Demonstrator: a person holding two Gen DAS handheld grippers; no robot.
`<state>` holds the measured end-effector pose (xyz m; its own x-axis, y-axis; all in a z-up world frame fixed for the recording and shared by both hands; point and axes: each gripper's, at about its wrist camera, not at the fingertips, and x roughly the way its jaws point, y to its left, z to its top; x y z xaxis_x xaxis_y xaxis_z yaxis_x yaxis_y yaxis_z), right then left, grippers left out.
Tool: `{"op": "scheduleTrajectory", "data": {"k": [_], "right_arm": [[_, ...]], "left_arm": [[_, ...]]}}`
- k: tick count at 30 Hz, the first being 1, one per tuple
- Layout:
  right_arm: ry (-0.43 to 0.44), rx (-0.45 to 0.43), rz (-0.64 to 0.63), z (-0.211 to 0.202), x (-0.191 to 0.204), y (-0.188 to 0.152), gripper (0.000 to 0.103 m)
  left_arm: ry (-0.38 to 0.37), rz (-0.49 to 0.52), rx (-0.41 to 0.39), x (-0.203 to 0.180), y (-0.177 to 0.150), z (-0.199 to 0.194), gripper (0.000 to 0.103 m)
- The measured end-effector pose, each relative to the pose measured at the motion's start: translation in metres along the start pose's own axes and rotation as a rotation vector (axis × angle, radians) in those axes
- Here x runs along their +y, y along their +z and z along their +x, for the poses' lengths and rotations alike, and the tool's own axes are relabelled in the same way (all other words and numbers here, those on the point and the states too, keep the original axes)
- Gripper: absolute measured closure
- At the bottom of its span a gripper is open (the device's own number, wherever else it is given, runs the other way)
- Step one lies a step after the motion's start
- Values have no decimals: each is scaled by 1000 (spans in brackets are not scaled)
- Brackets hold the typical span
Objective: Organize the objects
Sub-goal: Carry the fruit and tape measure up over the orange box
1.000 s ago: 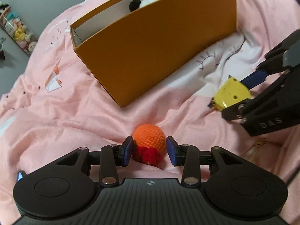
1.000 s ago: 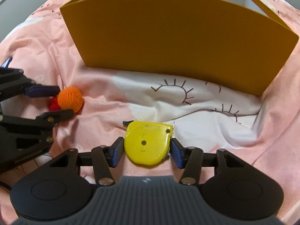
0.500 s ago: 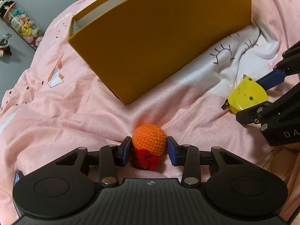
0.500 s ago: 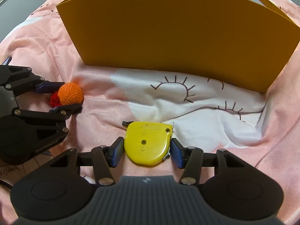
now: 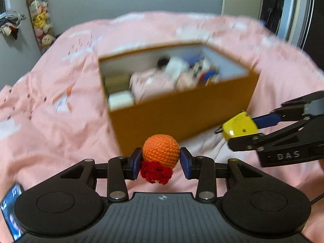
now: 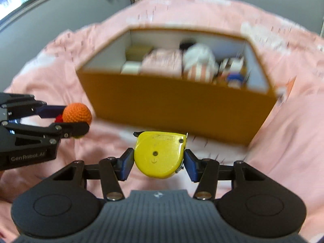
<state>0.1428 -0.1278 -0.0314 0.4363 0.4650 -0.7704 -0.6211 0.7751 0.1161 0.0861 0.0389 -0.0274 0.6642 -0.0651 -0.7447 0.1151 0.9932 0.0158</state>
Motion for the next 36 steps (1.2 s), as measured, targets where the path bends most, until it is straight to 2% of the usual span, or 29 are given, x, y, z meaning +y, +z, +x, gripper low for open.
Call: {"op": "scheduleTrajectory", "data": {"k": [4,6,8,11,13,17,22,30,32,36], "right_arm": [[-24,-97,-59,-32,-7,27,48],[-50,-138,-105,-45,-10,42,48],[-75,-158,-127,-50,-17,58,48],[-112,-157,-134,-46,-31,80,48],[-141,-130,-128,-35,-40,93,48],[-135,-40,-127,-4,-58,111,48],[-134,96,-147,38,-71,115,48],[-131,248,-207,79,-77,120,48],[-103,274,-202,85,-80,124,48],[-147,344,-222,100,-84,131,48]], "left_arm": [[-109,-95,-68,-1,36,-9,58],[-140,-119,-90,-2,52,-6,58],[-156,-131,-120,-5,68,0,58],[-186,-183,-115,-6,86,17,58],[-216,-232,-93,-4,95,33,58],[-230,-277,-41,0,101,64,58],[-229,-293,20,2,101,93,58],[-230,-307,101,5,101,121,58],[-230,-318,118,6,99,127,58],[-256,-347,146,10,98,135,58]]}}
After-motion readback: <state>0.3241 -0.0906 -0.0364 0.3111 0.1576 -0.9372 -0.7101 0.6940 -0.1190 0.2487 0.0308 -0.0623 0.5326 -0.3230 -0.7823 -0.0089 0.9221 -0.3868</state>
